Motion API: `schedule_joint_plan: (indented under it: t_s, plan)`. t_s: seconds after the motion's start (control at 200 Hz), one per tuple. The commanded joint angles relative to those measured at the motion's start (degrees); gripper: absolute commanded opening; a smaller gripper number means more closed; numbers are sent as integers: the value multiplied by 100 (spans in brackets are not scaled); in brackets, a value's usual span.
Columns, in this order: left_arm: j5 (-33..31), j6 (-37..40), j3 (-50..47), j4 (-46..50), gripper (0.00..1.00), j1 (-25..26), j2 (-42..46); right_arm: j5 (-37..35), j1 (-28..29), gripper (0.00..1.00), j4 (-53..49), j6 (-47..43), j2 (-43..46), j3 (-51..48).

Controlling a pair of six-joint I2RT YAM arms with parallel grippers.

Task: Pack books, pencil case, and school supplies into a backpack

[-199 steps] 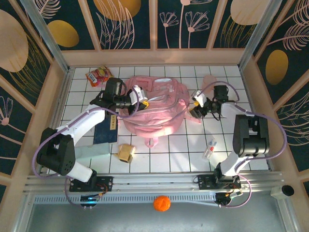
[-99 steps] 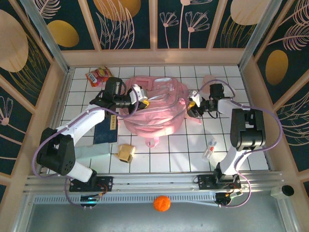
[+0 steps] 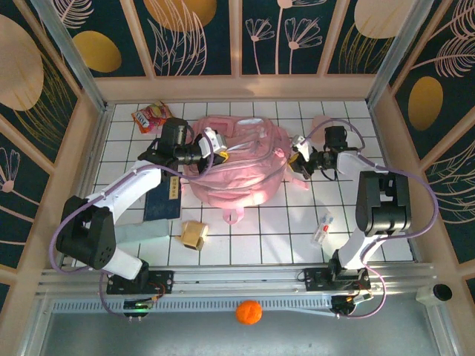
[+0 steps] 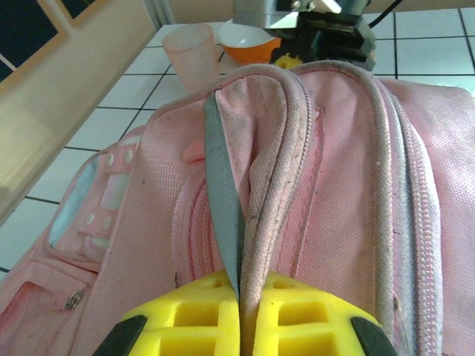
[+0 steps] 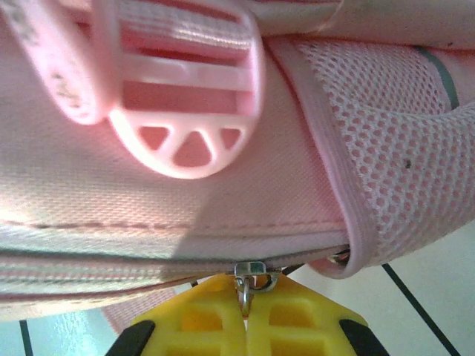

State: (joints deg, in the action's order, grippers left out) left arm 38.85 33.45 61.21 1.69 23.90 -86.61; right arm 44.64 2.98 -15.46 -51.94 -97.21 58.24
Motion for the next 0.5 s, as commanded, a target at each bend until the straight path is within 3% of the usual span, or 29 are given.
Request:
schedule_joint_plan:
  t_s: [0.0, 0.29, 0.495]
  plan:
    - [-476, -121, 149, -824, 0, -53, 158, 140, -25, 0, -261, 143, 294, 90]
    - [-1758, -688, -68, -1124, 0, -1, 258, -40, 220, 0, -589, 482, 680, 126]
    - [-1983, -900, -241, -1259, 0, 257, 308, -660, 779, 0, -814, 624, 941, 41]
